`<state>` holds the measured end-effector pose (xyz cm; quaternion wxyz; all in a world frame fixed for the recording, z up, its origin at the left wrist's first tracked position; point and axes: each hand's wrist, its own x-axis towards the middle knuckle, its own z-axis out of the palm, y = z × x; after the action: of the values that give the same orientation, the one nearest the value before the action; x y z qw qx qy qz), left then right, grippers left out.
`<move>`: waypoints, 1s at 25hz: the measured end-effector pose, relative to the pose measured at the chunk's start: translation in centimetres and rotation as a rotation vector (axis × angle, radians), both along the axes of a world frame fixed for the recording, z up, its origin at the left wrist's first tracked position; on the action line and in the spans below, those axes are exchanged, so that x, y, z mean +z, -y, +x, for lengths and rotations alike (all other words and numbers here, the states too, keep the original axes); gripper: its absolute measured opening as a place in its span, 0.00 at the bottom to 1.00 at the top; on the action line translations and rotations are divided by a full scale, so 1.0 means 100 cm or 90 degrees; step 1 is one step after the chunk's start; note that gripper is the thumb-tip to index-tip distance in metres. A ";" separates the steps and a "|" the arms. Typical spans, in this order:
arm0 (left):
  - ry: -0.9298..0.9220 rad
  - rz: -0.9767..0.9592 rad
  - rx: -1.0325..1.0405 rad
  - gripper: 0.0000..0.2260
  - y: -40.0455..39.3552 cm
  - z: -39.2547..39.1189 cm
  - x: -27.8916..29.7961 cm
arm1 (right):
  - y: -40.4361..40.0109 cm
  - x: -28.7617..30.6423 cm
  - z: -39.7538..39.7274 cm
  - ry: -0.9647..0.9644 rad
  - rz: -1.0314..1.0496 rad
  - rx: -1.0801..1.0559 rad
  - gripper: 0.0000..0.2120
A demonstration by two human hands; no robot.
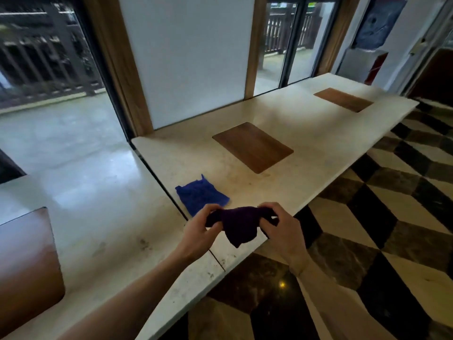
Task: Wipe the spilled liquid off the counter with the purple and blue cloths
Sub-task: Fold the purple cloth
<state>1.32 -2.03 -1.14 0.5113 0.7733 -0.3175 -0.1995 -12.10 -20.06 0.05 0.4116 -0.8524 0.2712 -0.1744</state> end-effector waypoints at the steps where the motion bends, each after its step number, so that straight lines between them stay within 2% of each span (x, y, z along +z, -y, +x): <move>1: 0.000 0.013 0.014 0.14 0.001 0.008 -0.006 | 0.006 -0.005 0.013 -0.011 -0.010 0.026 0.14; 4: 0.062 0.095 0.040 0.10 0.002 0.032 -0.029 | 0.021 -0.019 0.048 -0.061 -0.091 0.103 0.14; 7: 0.143 0.204 0.017 0.10 0.004 0.051 -0.052 | 0.036 -0.031 0.075 -0.134 -0.144 0.157 0.13; 12: 0.130 0.261 0.014 0.09 0.001 0.058 -0.084 | 0.042 -0.061 0.099 -0.194 -0.149 0.226 0.13; 21: 0.261 0.431 -0.037 0.20 0.006 0.048 -0.141 | 0.061 -0.109 0.113 -0.322 -0.327 0.353 0.17; 25: 0.258 0.463 -0.068 0.22 0.006 0.050 -0.152 | 0.077 -0.117 0.125 -0.400 -0.335 0.458 0.20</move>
<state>6.27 -2.62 -16.36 0.1210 0.9095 -0.3600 -0.1689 0.39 -27.71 -11.65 0.1175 -0.9767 0.0197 0.1784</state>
